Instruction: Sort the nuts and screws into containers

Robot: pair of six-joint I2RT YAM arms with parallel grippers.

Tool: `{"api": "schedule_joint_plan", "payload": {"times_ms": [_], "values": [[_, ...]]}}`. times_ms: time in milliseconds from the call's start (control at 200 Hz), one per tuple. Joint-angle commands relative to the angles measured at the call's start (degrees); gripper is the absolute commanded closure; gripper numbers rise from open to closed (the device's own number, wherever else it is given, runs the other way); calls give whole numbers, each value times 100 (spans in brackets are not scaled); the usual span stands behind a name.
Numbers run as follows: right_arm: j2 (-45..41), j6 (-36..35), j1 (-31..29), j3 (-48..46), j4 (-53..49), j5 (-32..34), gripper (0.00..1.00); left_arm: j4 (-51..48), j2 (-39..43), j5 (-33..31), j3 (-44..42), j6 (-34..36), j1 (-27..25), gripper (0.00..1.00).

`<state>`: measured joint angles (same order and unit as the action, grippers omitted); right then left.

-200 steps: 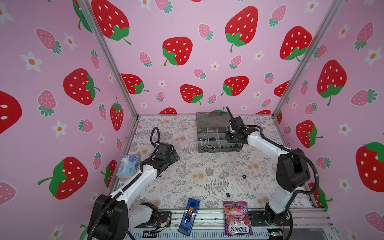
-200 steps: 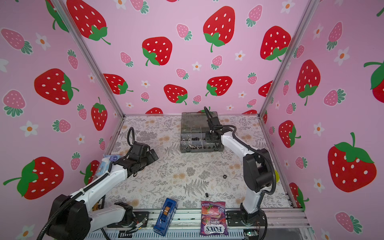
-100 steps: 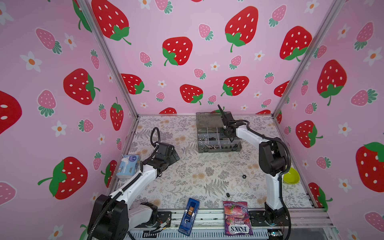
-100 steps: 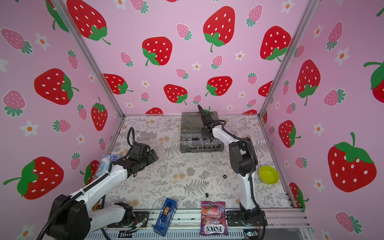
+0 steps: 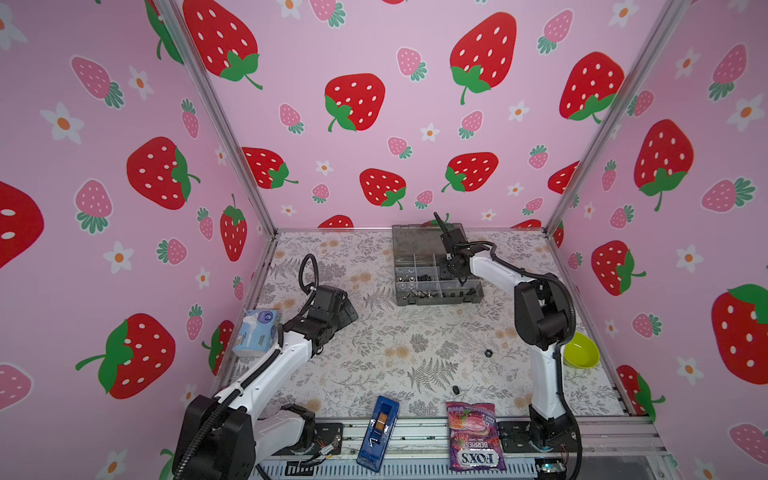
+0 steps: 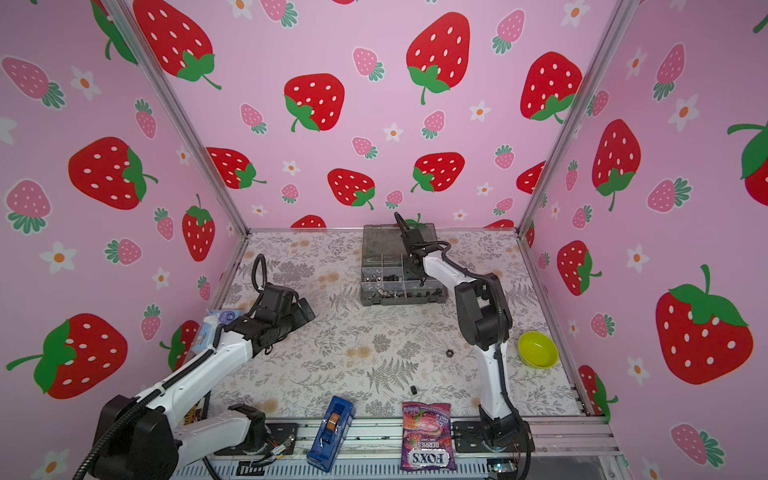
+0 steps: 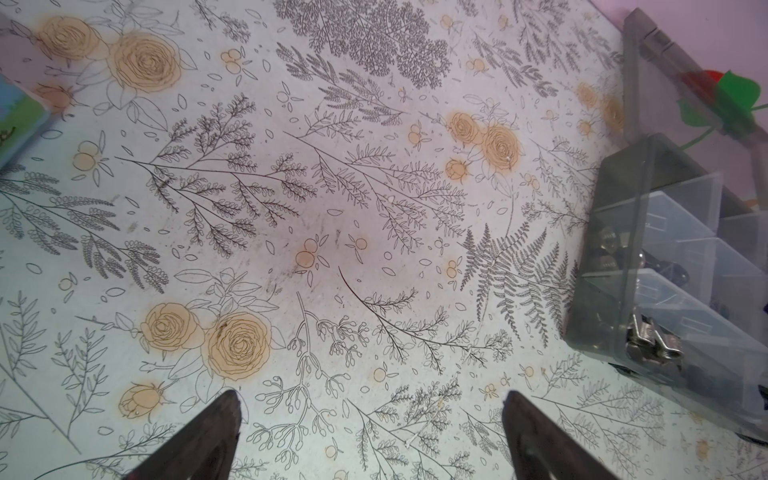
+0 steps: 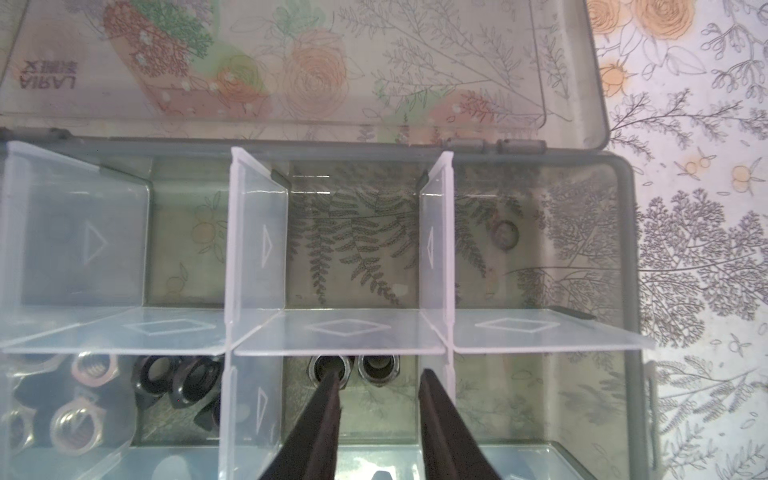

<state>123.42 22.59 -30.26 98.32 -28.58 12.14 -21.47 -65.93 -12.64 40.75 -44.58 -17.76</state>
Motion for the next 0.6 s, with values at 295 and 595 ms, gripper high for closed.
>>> {"api": "schedule_joint_plan", "payload": {"times_ms": [295, 595], "values": [[-929, 95, -41, -452, 86, -19, 63, -188, 40, -134, 190, 37, 25, 1], [-2581, 616, -41, -2280, 252, 89, 60, -234, 195, -186, 141, 116, 32, 1]]}}
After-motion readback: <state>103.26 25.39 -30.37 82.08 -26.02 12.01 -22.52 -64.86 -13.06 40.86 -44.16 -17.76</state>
